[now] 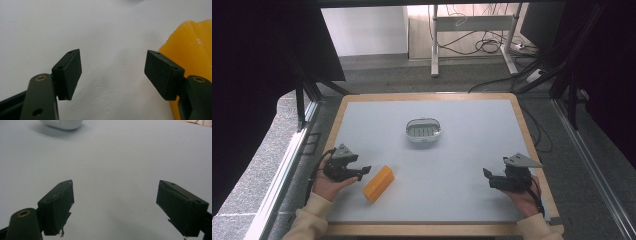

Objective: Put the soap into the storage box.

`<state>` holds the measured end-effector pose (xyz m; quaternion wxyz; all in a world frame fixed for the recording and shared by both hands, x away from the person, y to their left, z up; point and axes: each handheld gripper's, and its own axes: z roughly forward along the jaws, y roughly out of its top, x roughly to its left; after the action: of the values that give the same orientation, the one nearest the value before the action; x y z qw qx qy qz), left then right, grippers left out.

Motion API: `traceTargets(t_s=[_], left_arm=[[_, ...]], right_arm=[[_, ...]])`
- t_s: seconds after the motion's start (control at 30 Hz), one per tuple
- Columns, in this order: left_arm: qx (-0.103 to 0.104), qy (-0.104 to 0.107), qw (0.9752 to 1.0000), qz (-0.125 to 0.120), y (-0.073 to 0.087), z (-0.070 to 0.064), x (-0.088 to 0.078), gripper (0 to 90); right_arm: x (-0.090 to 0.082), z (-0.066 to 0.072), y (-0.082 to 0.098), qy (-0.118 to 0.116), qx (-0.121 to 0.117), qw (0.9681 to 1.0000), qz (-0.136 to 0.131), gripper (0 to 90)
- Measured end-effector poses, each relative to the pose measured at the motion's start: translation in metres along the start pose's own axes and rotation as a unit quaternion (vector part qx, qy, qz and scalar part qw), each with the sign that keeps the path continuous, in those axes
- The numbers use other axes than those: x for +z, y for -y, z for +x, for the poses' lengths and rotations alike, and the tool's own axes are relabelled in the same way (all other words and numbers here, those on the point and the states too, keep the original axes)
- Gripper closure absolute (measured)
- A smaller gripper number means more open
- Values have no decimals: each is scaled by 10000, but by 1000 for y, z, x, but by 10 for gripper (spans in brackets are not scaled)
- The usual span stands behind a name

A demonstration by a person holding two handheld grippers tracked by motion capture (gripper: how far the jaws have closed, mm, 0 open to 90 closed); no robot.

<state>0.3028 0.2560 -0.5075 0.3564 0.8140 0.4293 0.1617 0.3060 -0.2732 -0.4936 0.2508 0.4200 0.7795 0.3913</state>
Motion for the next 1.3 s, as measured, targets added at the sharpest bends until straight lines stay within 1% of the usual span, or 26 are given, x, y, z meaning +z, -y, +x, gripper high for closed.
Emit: traceTargets(t_s=[0.13,0.23,0.3,0.43,0.47,0.63,0.87,1.07,1.13,1.2,1.23,1.3], left_arm=[[-30,43,10000,67,0,1,1,295],[-34,63,9999,114,0,2,-1,296],[-44,43,9999,89,-1,1,-2,298],[-43,85,9999,31,-6,0,-11,299],[-43,85,9999,31,-6,0,-11,302],[-94,120,9999,16,-9,0,-18,319],[-138,178,9997,28,-10,1,-20,327],[-136,205,9997,14,-11,0,-23,334],[-165,227,9996,15,-13,0,-25,335],[-177,264,9995,-11,-15,-3,-29,335],[-155,278,9995,-1,-18,-5,-33,333],[-141,299,9995,0,-20,-6,-34,331]], right_arm=[[1,0,0,-51,6,10000,7,172],[1,1,0,-37,51,10000,76,176],[1,1,0,-27,52,10000,80,176],[0,2,1,-10,87,9999,122,176],[0,2,2,-8,99,9998,143,176],[1,2,2,4,46,9999,143,182],[2,3,3,-25,-15,9999,169,182],[2,3,3,-35,-20,9998,180,183],[1,3,3,-34,-22,9998,187,183],[1,3,3,-32,-24,9998,186,183],[1,3,3,-38,-2,9998,173,183],[1,3,3,-74,54,9998,153,183]])
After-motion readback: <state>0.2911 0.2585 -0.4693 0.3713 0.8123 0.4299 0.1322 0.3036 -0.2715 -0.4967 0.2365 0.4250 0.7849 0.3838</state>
